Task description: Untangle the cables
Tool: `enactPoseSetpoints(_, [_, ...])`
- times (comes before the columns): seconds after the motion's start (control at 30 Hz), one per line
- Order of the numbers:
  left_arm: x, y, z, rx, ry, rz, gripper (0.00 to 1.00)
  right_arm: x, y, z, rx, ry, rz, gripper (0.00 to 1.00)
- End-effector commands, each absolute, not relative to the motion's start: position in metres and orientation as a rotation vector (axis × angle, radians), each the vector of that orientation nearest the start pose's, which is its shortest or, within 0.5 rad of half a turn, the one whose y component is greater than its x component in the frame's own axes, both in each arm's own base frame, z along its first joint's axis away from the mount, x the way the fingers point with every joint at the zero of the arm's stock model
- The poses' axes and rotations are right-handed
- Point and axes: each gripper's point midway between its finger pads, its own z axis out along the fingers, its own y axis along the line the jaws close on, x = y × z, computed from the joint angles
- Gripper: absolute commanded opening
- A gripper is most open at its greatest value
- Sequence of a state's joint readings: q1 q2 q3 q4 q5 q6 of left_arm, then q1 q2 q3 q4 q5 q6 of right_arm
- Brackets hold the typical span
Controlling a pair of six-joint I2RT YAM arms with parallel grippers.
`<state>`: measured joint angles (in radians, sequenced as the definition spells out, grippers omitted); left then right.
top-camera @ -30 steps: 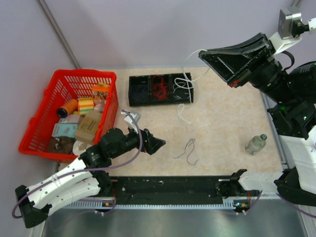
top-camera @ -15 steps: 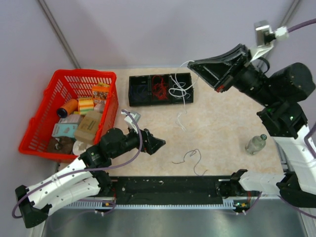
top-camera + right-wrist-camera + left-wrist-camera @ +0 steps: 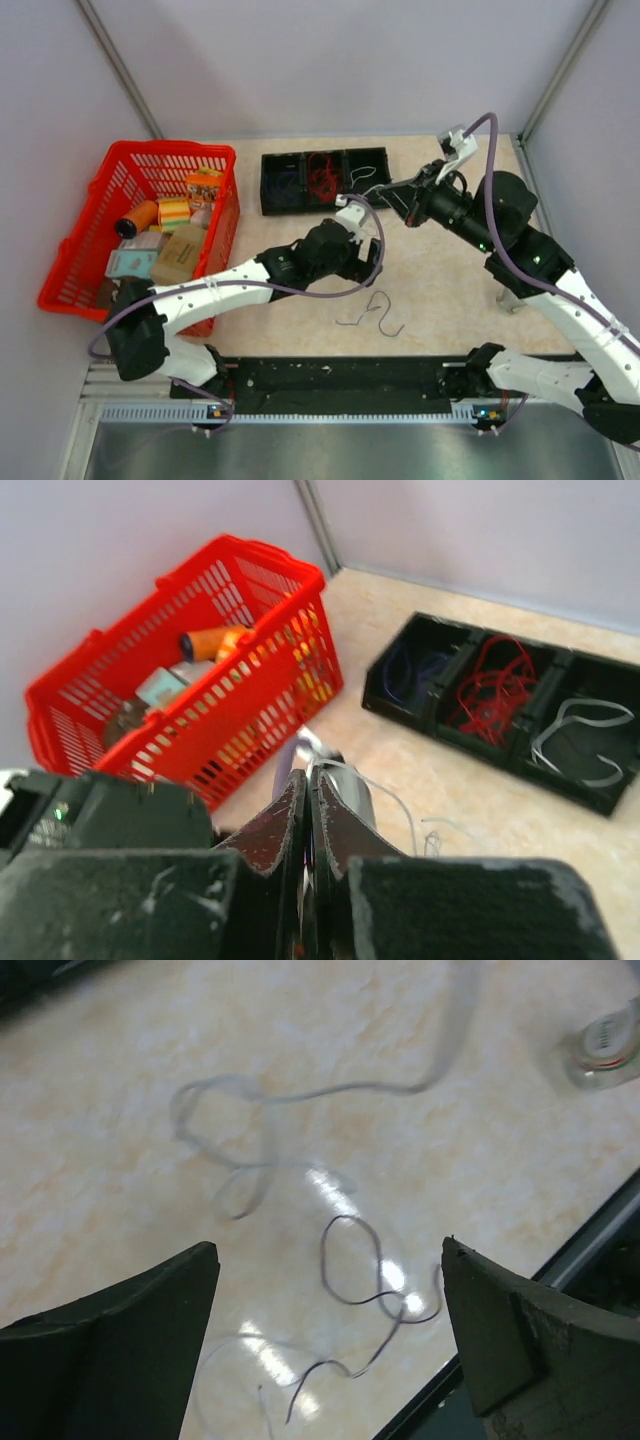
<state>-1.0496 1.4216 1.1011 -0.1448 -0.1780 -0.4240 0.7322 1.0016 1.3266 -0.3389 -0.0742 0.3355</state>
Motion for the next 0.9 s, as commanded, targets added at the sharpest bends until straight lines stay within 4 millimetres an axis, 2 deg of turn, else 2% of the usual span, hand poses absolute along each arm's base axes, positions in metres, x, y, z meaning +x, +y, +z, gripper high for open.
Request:
enactPoseSetpoints(0.0, [0.238,-0.352,0.252,0.491,1.919,-0.867,0.95,0.233,0.219,0.424,-0.33,1.577,0.781,0.0])
enactPoseSetpoints(0.07, [0.241,-0.343,0.257,0.469,1.902,-0.828,0.95,0.236,0.21,0.415,-0.302,1.603,0.728,0.0])
enactPoseSetpoints(0.17, [0.237,-0.335,0.261,0.488,1.887,-0.814,0.95,0.235,0.199,0.415,-0.27,1.595,0.696,0.0])
enactPoseSetpoints(0.23, [0.239,-0.319,0.26,0.446,1.901,-0.753,0.94,0.235,0.195,0.419,-0.266,1.582,0.683,0.0])
enactPoseSetpoints(0.3, [0.243,-0.297,0.268,0.339,1.874,-0.713,0.94,0.233,0.193,0.43,-0.26,1.56,0.686,0.0])
enactPoseSetpoints(0.4, [0.239,-0.285,0.275,0.313,1.79,-0.812,0.97,0.226,0.2,0.458,-0.285,1.505,0.749,0.0])
enactPoseSetpoints(0.43, [0.23,-0.295,0.282,0.369,1.753,-0.913,0.98,0.221,0.203,0.472,-0.303,1.475,0.786,0.0])
enactPoseSetpoints(0.47, [0.227,-0.3,0.283,0.408,1.747,-0.948,0.99,0.216,0.207,0.486,-0.322,1.445,0.821,0.0])
enactPoseSetpoints(0.53, [0.209,-0.319,0.286,0.566,1.716,-1.065,0.99,0.203,0.213,0.517,-0.359,1.382,0.899,0.0])
enactPoseSetpoints(0.63, [0.197,-0.338,0.281,0.701,1.683,-1.147,0.96,0.187,0.22,0.549,-0.395,1.317,0.996,0.0])
enactPoseSetpoints(0.73, [0.193,-0.352,0.278,0.756,1.66,-1.214,0.83,0.174,0.226,0.574,-0.412,1.261,1.087,0.0])
enactPoseSetpoints(0.87, [0.188,-0.367,0.278,0.79,1.633,-1.306,0.67,0.168,0.229,0.594,-0.416,1.212,1.145,0.0])
